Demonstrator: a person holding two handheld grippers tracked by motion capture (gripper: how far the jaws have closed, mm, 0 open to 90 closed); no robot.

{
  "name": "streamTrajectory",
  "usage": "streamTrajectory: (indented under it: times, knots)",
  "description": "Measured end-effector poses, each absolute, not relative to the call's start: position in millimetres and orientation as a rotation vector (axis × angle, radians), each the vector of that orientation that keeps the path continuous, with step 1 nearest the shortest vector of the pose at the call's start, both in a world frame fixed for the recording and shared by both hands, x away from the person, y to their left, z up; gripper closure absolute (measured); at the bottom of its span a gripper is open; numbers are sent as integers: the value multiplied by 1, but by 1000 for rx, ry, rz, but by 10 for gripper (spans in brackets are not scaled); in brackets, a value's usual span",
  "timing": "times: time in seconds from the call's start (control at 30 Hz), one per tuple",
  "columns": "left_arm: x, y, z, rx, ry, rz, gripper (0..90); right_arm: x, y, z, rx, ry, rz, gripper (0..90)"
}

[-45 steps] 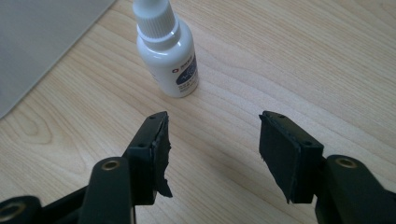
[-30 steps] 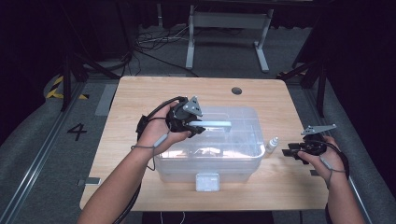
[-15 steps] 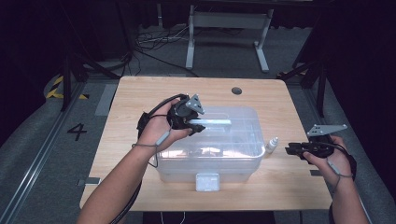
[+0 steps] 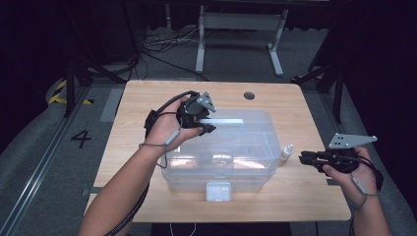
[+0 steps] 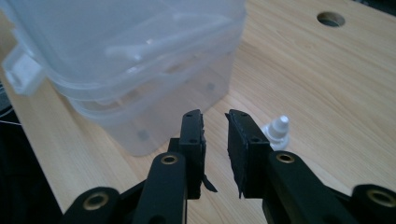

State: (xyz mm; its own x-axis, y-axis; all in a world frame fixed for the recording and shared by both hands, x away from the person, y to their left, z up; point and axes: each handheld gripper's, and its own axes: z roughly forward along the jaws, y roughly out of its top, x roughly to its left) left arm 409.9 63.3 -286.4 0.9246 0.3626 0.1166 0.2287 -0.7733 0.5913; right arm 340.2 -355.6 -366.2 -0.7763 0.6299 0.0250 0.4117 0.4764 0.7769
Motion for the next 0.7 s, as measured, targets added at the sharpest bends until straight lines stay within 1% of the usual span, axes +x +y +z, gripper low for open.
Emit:
streamTrajectory:
  times: [0.07, 0.1, 0.3, 0.37, 0.7]
  knots:
    - [411, 63, -285, 2493, 423, 300, 743, 337, -351, -362, 834, 2478, 1220, 798]
    - [412, 63, -284, 2494, 420, 301, 743, 335, -348, -359, 804, 2487, 1236, 827]
    - [420, 63, -279, 2487, 437, 297, 742, 326, -334, -351, 690, 2535, 1306, 897]
    - [423, 64, -277, 2484, 445, 287, 742, 326, -330, -353, 680, 2570, 1369, 900]
    - [437, 65, -269, 2480, 476, 267, 735, 329, -312, -363, 617, 2634, 1372, 900]
